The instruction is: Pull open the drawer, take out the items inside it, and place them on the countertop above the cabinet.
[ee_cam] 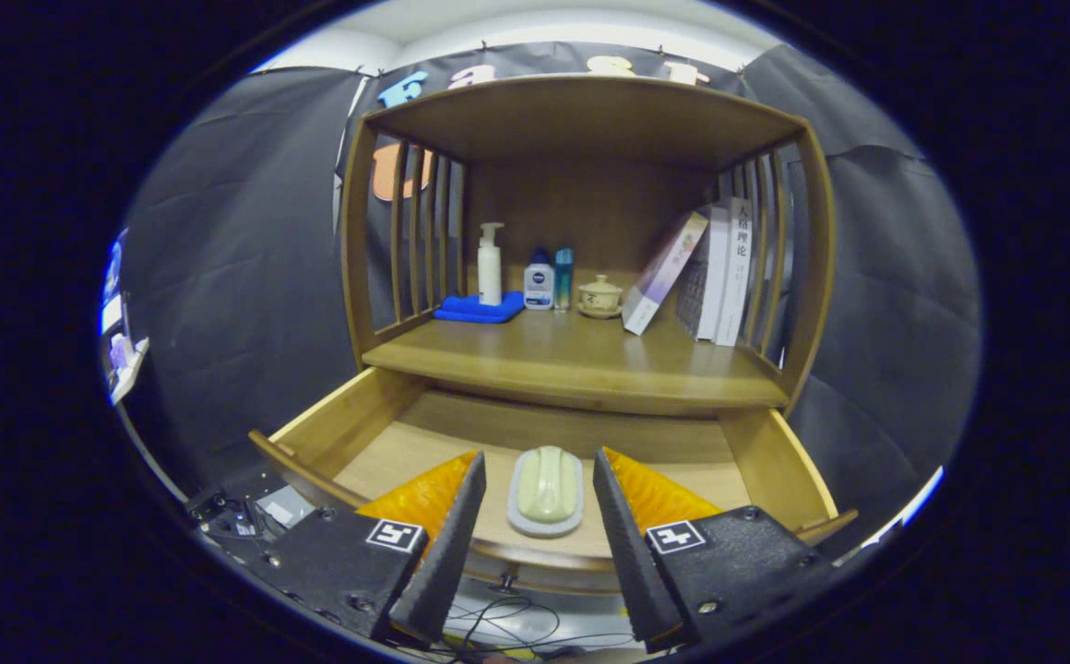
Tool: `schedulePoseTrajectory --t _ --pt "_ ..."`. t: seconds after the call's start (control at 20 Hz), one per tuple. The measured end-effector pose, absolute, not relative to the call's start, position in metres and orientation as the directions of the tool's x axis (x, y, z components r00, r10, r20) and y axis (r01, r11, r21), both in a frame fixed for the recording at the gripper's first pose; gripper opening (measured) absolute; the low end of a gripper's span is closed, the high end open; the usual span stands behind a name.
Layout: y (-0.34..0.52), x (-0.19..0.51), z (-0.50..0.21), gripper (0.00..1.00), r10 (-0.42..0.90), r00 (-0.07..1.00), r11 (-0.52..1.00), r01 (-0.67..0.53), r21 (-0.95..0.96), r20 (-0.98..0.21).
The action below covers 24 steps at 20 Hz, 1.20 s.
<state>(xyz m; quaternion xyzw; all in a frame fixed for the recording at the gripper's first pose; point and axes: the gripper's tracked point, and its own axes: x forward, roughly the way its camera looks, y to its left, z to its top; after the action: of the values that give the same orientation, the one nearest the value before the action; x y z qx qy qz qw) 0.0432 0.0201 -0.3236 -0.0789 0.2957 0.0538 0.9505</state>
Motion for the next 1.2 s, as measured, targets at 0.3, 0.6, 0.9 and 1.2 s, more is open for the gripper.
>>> schedulePoseTrajectory --t 0.3,0.6,0.9,1.2 --pt "0.016 0.080 -0.354 0.75 0.027 0.723 0.984 -0.142 -0.111 -0.690" --pt "0.014 0.097 -0.397 0.75 -0.001 0.589 0.991 -0.110 -0.081 -0.808" --pt "0.018 0.108 -0.429 0.72 0.008 0.490 0.990 -0.127 -0.062 -0.871" --pt "0.021 0.106 -0.454 0.55 0.042 0.392 0.990 -0.140 -0.015 -0.919"
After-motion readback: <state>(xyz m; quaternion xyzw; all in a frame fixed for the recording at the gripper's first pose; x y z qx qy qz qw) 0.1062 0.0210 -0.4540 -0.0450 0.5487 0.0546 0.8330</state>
